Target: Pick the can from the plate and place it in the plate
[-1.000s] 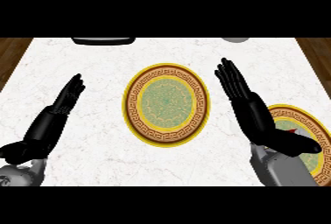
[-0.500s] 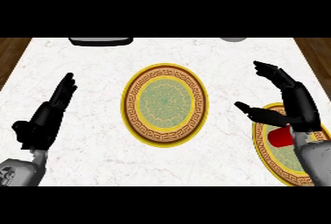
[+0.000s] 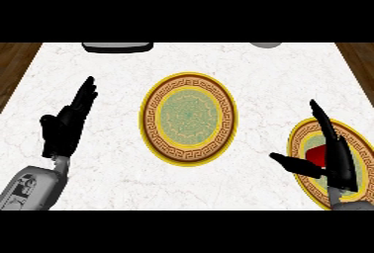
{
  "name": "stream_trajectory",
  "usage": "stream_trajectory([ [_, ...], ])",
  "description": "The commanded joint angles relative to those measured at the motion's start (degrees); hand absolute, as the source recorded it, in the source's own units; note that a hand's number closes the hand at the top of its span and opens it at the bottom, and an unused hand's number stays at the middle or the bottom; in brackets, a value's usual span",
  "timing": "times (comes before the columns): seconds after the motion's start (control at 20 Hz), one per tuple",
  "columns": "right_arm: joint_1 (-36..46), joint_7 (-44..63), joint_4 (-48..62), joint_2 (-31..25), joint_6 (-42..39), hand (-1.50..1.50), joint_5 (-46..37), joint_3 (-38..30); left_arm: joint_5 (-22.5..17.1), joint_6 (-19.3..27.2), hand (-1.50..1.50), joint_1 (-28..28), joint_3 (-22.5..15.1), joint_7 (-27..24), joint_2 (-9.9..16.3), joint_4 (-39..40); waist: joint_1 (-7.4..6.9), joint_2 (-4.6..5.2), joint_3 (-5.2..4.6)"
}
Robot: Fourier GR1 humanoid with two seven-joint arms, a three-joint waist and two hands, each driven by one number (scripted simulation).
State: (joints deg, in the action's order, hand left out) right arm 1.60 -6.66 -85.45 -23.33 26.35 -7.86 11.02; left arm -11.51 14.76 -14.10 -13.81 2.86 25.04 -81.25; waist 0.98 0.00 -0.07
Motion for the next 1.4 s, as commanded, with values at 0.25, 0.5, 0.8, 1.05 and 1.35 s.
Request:
stream_trajectory([
  [0.25, -10.7, 12.6, -20.2, -13.5, -1.7, -1.50, -6.0, -7.4, 2.0, -0.5, 0.00, 0.2, 1.3, -0.7, -1.9, 1.1, -0.04, -0.20, -0.01],
  [0.5, -13.1, 29.6, -23.7, -24.2, -13.7, -1.50, -7.0, -7.5, 1.3, -1.3, 0.00, 0.6, 1.8, 0.5, -0.7, 0.3, -0.36, -0.22, -0.14],
  [0.8, -11.6, 43.5, -30.7, -29.2, -25.0, -1.50, -1.4, -10.4, 2.7, -2.7, 0.00, 0.1, 2.0, -2.9, -2.6, 3.8, -0.69, -0.01, -0.04],
  [1.05, -8.4, 45.5, -27.6, -26.5, -30.9, -1.50, 0.4, -12.0, 3.7, -3.0, 0.00, 0.0, 3.2, 3.1, -2.2, -2.7, -1.14, -0.09, 0.07],
  [1.35, -6.5, 45.6, -24.6, -19.0, -33.2, -1.50, -5.7, -9.1, 6.7, -3.4, 0.00, 2.5, 3.7, 4.4, -4.9, -4.4, -1.14, -0.08, 0.08],
])
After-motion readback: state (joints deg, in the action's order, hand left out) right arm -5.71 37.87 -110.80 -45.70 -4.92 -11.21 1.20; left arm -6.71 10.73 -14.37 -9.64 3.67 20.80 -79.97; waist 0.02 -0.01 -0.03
